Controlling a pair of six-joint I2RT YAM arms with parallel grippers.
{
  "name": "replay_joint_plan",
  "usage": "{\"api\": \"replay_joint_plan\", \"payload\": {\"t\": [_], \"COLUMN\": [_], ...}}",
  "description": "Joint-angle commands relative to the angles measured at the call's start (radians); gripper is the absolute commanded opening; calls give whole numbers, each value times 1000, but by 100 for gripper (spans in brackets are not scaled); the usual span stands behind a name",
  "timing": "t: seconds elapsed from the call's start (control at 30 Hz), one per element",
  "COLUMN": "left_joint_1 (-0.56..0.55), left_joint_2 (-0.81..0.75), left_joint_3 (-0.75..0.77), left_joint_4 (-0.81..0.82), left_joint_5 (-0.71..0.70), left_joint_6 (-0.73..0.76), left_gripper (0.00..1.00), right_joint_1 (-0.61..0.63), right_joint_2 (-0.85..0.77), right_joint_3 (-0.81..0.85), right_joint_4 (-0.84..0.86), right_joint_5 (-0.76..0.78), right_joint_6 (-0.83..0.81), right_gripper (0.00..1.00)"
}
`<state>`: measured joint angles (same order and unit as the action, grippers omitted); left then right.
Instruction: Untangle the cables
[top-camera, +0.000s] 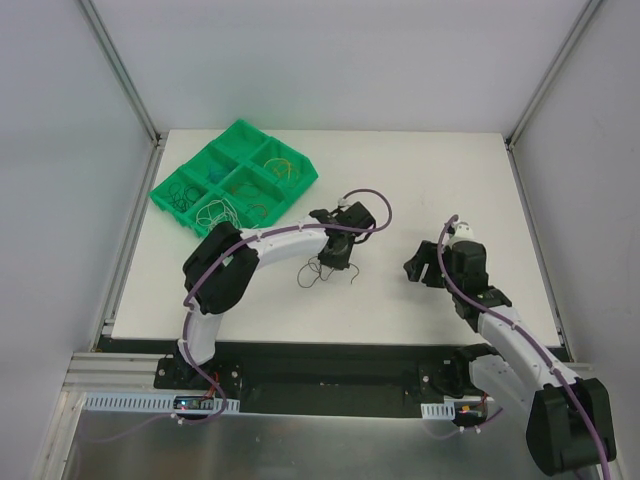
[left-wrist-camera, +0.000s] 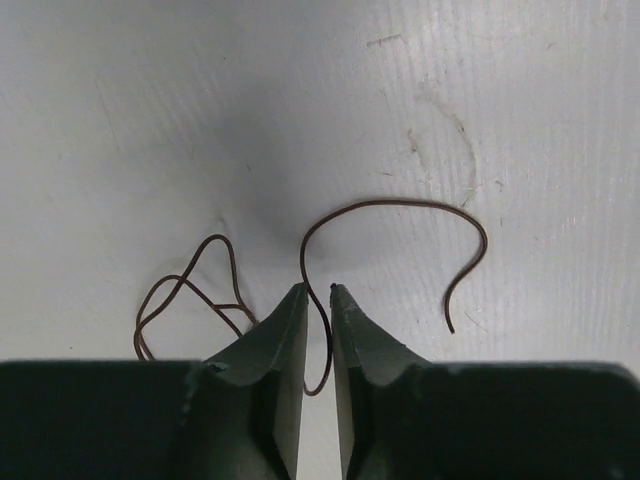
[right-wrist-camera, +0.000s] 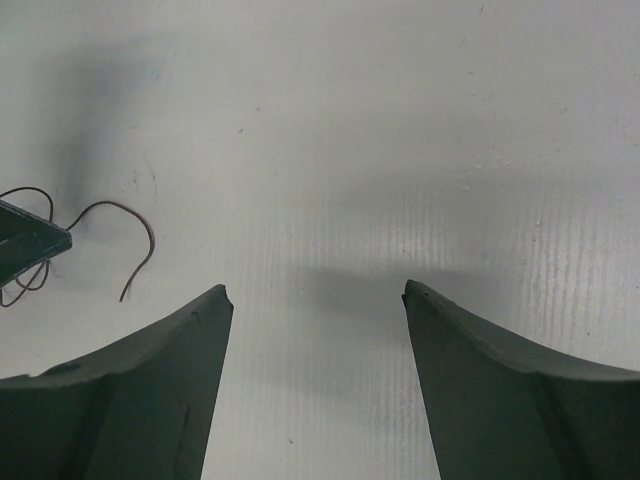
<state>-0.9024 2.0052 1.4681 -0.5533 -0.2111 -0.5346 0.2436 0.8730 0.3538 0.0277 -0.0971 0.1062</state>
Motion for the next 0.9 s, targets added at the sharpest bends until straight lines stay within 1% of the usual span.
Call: {"api": "replay_joint_plan", "payload": {"t": [0.0, 0.03, 0.07, 0.1, 0.13, 0.17, 0.2, 0.23, 0.27, 0.3, 0.33, 0.5, 0.63, 0.77, 0.87], "left_joint_1": [-4, -4, -4, -6, -3, -4, -3, -3, -1, 0, 6, 43, 63, 68, 68], "left_joint_2": [-51, -62, -69, -75, -82, -89, -100, -111, -123, -131, -137, -143, -134, -103, -77], "left_joint_3": [49, 52, 55, 61, 67, 66, 63, 57, 52, 49, 47, 37, 25, 18, 15], "left_joint_4": [-16, -14, -16, -17, -22, -22, -23, -28, -31, -37, -45, -85, -109, -115, -114], "left_joint_5": [24, 26, 29, 33, 29, 23, 3, -11, -17, -17, -16, 44, 35, 38, 65], "left_joint_6": [70, 77, 84, 93, 102, 102, 97, 94, 93, 99, 97, 58, 10, 16, 28], "left_gripper": [9, 4, 4, 7, 19, 43, 64, 76, 84, 89, 99, 99, 99, 99, 99], "right_joint_1": [-7, -10, -9, -9, -10, -9, -9, -9, -12, -12, -10, -13, -15, -17, -15], "right_joint_2": [7, 7, 7, 9, 11, 8, 7, 4, 4, 3, 1, 0, -2, -5, -2], "right_joint_3": [-13, -16, -18, -19, -21, -26, -24, -26, -29, -29, -30, -33, -36, -38, -38], "right_joint_4": [70, 77, 81, 86, 89, 90, 93, 95, 95, 95, 95, 100, 103, 104, 103], "right_joint_5": [-4, -3, -1, 0, 2, 2, 2, 2, 3, 5, 5, 2, 8, 11, 11], "right_joint_6": [16, 18, 18, 18, 18, 18, 18, 18, 18, 18, 18, 18, 18, 18, 18], "right_gripper": [73, 73, 73, 73, 73, 73, 73, 73, 73, 73, 73, 73, 73, 73, 73]}}
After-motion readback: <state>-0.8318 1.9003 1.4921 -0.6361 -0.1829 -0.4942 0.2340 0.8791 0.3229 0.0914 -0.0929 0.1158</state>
